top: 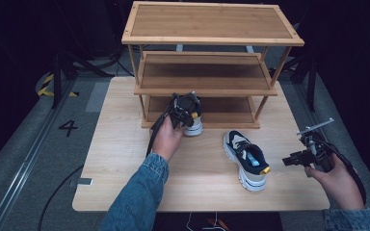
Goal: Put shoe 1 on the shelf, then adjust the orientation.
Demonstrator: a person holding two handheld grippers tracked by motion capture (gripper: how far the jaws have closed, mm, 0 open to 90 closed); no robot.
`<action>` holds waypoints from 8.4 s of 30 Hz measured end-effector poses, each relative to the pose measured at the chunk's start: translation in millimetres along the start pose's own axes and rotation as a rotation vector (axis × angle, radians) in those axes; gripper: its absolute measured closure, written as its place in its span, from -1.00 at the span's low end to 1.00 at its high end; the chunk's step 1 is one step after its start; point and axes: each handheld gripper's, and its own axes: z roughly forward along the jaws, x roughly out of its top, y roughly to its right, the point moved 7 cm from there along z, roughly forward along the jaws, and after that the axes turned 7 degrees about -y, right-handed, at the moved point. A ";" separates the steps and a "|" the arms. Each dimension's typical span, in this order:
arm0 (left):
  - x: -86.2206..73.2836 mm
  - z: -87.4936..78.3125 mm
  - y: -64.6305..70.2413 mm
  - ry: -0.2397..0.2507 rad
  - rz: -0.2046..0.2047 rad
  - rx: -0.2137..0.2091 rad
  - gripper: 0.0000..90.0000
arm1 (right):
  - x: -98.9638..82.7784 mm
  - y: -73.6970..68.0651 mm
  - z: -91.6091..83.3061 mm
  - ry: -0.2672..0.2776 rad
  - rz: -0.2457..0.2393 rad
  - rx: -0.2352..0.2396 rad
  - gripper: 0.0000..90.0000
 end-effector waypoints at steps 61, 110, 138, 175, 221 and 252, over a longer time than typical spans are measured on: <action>-28.9 0.7 3.3 0.133 -0.120 -0.039 0.24 | 1.5 -2.5 0.3 -0.001 -0.005 -0.001 0.17; -135.8 -78.3 3.9 -0.111 -0.012 -0.073 -0.23 | 12.1 -76.1 -7.1 -0.139 -0.231 -0.017 0.69; -139.0 -74.3 2.9 -0.144 -0.022 -0.078 -0.23 | 16.1 -119.7 -28.3 -0.019 -0.347 0.004 0.01; -169.7 -67.0 -28.0 -0.199 -0.133 -0.016 -0.26 | 29.9 -139.1 56.5 -0.292 -0.435 0.034 0.40; -215.1 -75.6 -56.9 -0.193 -0.263 0.008 -0.40 | 143.5 -143.1 34.4 -0.178 -0.593 0.004 0.51; -215.9 -76.3 -62.5 -0.231 -0.237 0.051 -0.58 | 217.7 -138.1 90.5 -0.172 -0.635 -0.020 0.44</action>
